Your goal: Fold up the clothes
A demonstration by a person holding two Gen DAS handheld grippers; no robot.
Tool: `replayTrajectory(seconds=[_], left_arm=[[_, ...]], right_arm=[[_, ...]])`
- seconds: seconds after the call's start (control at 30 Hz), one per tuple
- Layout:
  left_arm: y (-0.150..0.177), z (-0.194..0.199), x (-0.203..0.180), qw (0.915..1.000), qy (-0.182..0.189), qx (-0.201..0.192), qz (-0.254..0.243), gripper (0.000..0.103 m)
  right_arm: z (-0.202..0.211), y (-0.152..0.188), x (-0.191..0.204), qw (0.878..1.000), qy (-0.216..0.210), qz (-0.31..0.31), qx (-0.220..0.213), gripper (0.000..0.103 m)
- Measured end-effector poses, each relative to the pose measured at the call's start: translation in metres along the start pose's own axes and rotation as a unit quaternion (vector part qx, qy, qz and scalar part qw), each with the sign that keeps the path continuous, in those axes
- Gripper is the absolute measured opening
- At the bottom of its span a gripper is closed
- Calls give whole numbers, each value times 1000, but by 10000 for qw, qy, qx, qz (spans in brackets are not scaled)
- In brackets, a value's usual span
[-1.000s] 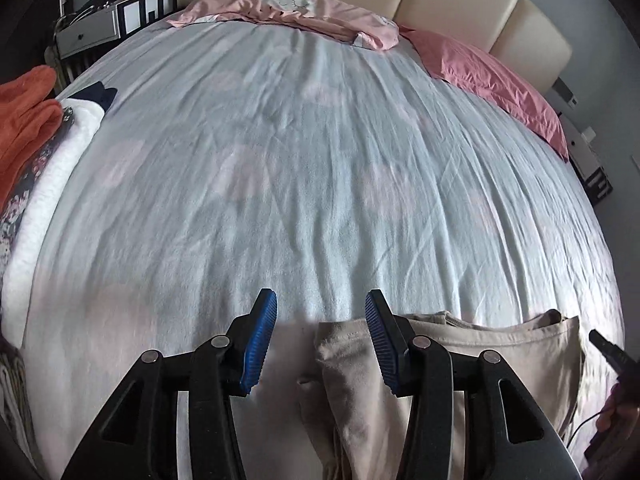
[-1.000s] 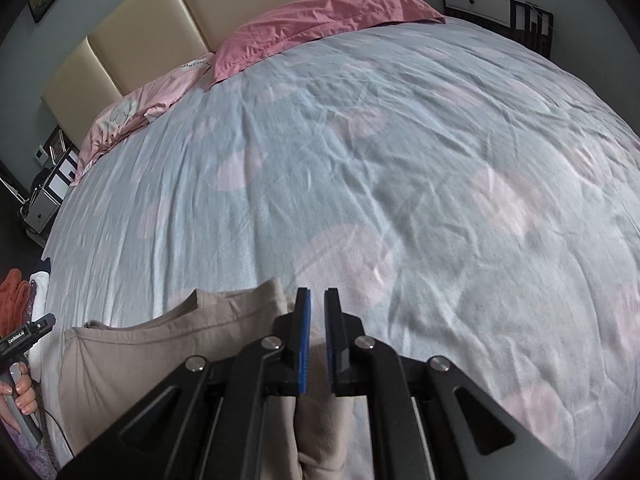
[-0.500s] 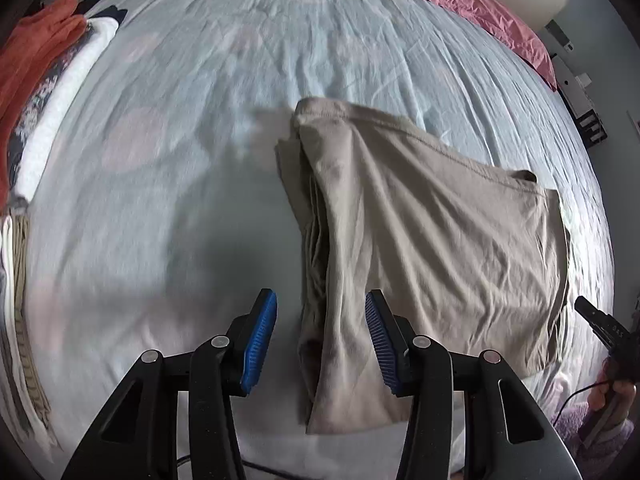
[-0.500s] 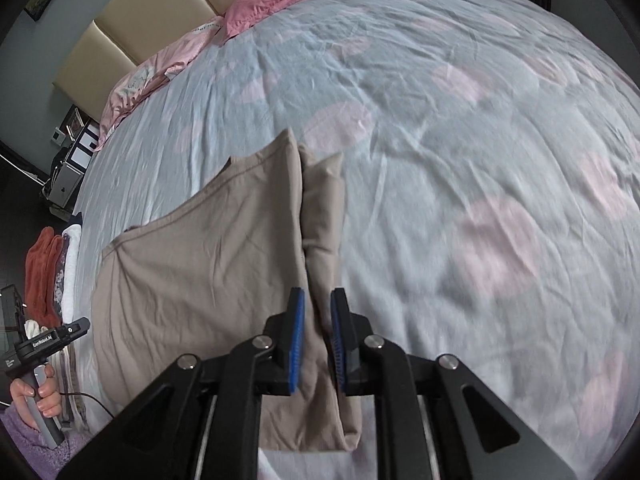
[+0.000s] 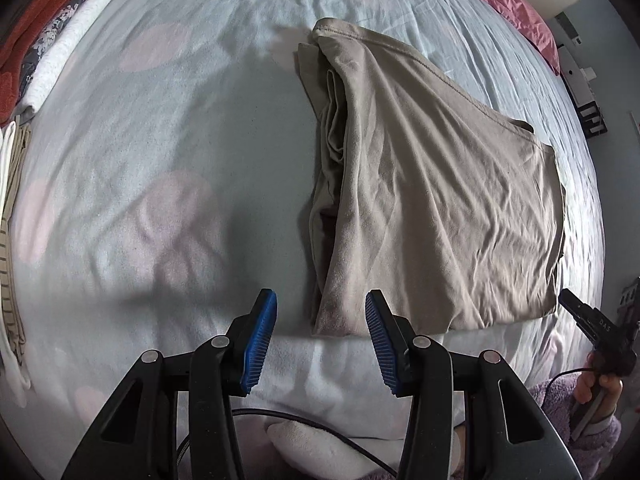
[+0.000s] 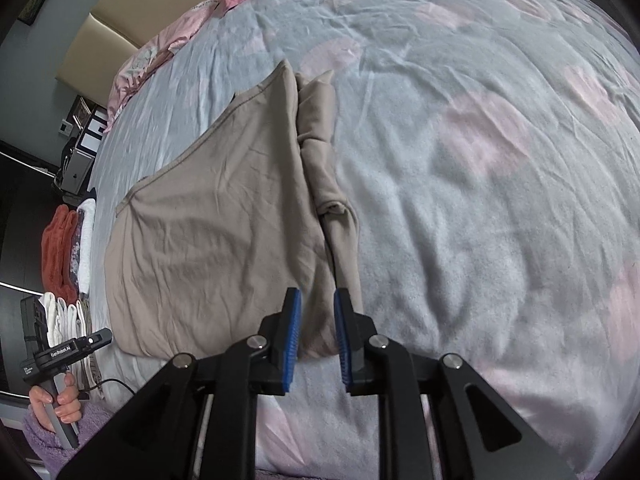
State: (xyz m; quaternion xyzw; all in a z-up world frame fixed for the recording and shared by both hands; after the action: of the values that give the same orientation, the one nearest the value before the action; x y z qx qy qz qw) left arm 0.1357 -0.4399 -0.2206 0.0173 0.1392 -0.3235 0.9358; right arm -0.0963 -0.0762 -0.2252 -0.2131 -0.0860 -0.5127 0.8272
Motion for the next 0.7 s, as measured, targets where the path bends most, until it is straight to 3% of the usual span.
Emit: replayTrajectory(seconds=[0.17, 0.23, 0.3, 0.43, 0.53, 0.7], left_arm=[[2, -6, 4, 9999, -71, 89, 78, 48], [3, -6, 5, 9999, -49, 100, 125, 48], [4, -6, 6, 9999, -35, 98, 137, 48], [7, -5, 8, 9999, -25, 123, 105, 48], [6, -8, 11, 9997, -59, 205, 105, 48], [9, -18, 8, 9991, -156, 398, 14, 48]], right_arm=[[-14, 7, 4, 9987, 306, 158, 380, 17], [-13, 8, 5, 9986, 350, 207, 342, 14], [-10, 8, 7, 9986, 375, 250, 265, 4], [10, 10, -9, 9980, 605, -119, -105, 3], [0, 15, -26, 9969, 560, -510, 191, 3], [-9, 17, -18, 9964, 651, -318, 439, 4]])
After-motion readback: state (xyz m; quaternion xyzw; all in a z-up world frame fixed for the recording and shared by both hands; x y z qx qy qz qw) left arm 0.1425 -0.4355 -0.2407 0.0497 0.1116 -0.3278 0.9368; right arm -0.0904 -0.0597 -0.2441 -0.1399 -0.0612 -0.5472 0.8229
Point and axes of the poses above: each gripper's, at about its wrist camera, not at the fingertips, and z roughly against the way its jaws point, x to its left, y to its underside, the point moved 3 cm from there along -z, roughly the way its jaws point, and after that the axes turned 7 degrees about z, right-handed, at the moved point
